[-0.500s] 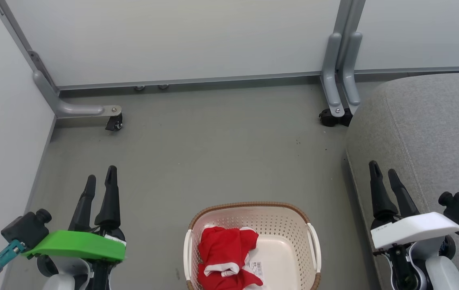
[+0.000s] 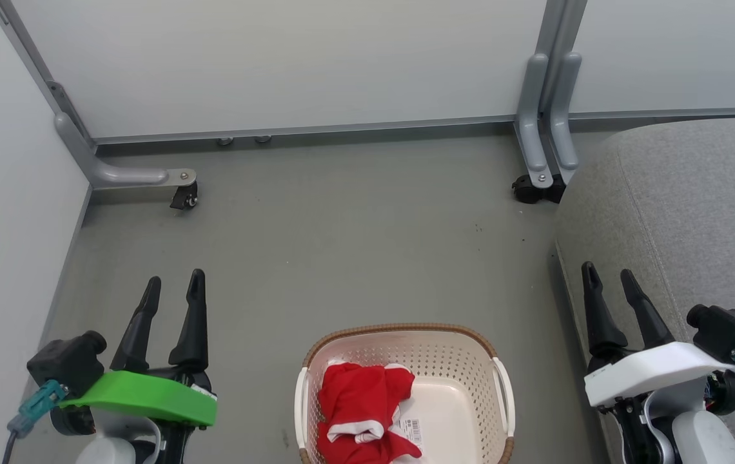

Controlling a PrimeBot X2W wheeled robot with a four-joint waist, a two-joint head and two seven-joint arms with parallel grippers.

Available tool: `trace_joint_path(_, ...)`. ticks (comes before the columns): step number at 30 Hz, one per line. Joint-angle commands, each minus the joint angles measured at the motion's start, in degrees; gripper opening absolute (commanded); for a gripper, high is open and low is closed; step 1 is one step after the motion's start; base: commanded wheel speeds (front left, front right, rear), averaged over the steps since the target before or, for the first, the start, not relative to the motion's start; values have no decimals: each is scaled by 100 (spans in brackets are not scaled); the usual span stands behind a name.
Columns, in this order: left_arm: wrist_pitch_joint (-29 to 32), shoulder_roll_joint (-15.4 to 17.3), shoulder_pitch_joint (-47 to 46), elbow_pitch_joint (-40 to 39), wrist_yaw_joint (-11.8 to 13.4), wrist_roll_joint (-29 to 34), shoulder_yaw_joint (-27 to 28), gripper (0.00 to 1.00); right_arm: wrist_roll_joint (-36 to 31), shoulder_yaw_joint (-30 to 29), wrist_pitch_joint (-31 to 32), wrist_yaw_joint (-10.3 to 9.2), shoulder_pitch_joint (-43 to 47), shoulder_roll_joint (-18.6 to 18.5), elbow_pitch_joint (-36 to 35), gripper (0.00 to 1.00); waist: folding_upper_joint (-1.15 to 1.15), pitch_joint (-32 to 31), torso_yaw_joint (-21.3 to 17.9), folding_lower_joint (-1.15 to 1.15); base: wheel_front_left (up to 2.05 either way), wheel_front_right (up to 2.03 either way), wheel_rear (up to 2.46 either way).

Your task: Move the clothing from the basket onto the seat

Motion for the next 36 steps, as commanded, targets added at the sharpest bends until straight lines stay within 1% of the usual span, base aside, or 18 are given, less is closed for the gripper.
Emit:
trace_joint_path(1,-58,64,-132,-30,-21,181,-18,100,-177,2,-42,1,8,-11,-78,100,0,2,2,0,0,0,0)
trace_joint_path(15,-251,61,-88,136,-24,1059,-53,100,-1025,9,-34,2,73,-1,-144,100,0,9,11,0,0,0,0)
trace_joint_path(23,-351,32,-83,302,-26,1479,-60,100,-1339,35,-53,2,110,-2,-134,100,0,4,21,0,0,0,0)
trace_joint_path(36,-516,3,-113,620,-29,1962,-27,100,-1783,60,-113,1,191,-5,-132,100,0,7,24,0,0,0,0)
